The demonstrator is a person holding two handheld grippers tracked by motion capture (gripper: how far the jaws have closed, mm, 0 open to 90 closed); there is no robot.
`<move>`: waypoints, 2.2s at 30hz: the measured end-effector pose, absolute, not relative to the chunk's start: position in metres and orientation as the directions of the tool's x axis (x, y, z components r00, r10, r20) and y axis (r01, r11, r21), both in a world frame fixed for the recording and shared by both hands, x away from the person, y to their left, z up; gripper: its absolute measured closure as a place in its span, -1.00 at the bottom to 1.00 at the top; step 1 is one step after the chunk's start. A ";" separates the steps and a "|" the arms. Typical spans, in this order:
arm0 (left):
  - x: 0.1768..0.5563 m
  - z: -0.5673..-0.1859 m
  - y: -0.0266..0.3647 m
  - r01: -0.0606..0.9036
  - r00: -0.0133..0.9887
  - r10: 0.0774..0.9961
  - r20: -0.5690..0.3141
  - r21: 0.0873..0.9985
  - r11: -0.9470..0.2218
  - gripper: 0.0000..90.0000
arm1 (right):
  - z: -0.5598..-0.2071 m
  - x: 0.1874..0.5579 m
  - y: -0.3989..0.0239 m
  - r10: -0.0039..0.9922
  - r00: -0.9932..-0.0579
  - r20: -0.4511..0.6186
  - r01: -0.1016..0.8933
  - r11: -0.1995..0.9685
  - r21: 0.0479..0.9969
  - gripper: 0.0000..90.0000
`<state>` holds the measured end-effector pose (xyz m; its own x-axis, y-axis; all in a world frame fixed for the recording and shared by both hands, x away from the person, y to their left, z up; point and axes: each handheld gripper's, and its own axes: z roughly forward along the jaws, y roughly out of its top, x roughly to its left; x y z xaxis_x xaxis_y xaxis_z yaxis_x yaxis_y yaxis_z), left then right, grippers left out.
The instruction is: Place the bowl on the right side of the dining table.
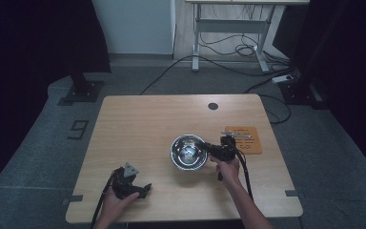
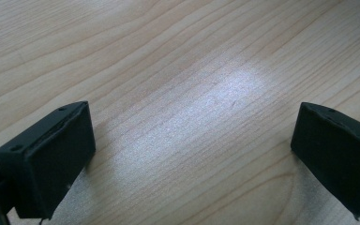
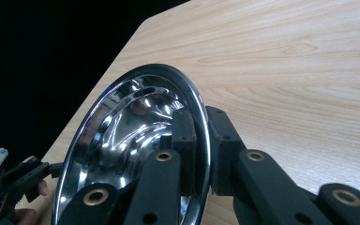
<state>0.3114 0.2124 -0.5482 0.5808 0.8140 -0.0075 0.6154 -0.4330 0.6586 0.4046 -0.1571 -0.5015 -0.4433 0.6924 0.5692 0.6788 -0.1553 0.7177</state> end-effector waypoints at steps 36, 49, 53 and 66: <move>0.311 -0.548 0.212 0.615 0.581 0.814 -0.008 0.659 -0.433 -1.00 | -0.497 0.412 -0.203 0.729 -0.355 0.585 0.642 -0.265 0.720 0.85; 0.311 -0.548 0.212 0.616 0.581 0.814 -0.008 0.659 -0.433 -1.00 | -0.497 0.414 -0.218 0.734 -0.324 0.596 0.619 -0.312 0.721 0.85; 0.311 -0.548 0.212 0.615 0.581 0.814 -0.008 0.659 -0.433 -1.00 | -0.495 0.413 -0.221 0.730 -0.320 0.604 0.614 -0.325 0.719 0.85; 0.311 -0.548 0.212 0.616 0.581 0.814 -0.008 0.659 -0.433 -1.00 | -0.491 0.414 -0.234 0.725 -0.302 0.619 0.597 -0.362 0.716 0.85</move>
